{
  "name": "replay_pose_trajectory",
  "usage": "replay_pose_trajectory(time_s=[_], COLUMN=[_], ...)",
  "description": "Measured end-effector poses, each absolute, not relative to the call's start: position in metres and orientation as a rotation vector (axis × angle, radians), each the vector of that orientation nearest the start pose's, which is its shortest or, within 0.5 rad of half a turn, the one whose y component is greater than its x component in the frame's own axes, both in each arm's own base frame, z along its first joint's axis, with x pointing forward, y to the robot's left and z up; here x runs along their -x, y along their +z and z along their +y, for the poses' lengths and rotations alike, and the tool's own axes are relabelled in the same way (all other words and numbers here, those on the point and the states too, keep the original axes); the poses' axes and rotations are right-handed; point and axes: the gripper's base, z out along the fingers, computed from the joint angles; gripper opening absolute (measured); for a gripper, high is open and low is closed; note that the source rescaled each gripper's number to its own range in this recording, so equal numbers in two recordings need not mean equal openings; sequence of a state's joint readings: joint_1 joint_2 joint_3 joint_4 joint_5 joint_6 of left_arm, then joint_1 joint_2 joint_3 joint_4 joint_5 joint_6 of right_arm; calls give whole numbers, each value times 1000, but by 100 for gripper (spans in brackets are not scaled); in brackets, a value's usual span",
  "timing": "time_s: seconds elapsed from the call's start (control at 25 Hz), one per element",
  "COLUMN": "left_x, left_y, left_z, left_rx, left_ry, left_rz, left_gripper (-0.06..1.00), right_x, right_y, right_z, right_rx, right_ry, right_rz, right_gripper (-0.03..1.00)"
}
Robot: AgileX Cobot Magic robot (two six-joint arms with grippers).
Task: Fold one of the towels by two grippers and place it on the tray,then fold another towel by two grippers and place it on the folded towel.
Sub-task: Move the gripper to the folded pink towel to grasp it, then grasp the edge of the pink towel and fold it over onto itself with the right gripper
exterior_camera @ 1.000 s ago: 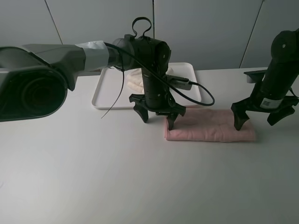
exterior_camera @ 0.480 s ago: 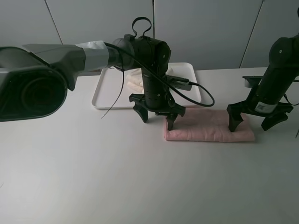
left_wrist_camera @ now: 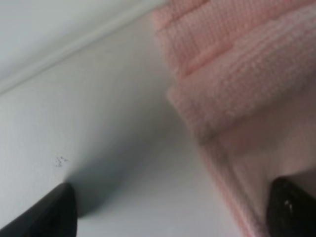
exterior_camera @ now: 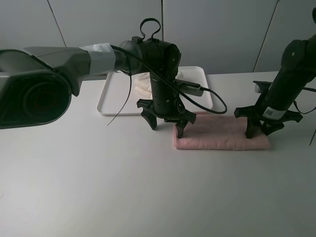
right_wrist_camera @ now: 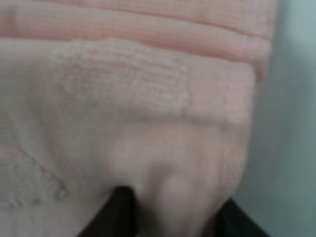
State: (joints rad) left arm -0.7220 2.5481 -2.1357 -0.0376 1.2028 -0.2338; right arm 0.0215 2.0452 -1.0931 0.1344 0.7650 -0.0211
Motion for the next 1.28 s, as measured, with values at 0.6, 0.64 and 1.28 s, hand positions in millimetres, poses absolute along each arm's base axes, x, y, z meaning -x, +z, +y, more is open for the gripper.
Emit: replay_pose_trajectory(time_s=[0.6, 0.64, 1.28], left_x=[-375, -375, -375], left_y=[99, 99, 99], left_z=[-337, -337, -337], left_rx=[-743, -743, -770], left_ry=[-75, -75, -69], left_rz=[3027, 3027, 3021], left_gripper=[99, 99, 99], right_x=[-335, -335, -325], right_y=[102, 107, 164], right_z=[19, 19, 53], right_rx=[-53, -49, -123], right_ry=[174, 173, 824], right_rz=[3172, 3168, 3030], right_gripper=[5, 5, 5])
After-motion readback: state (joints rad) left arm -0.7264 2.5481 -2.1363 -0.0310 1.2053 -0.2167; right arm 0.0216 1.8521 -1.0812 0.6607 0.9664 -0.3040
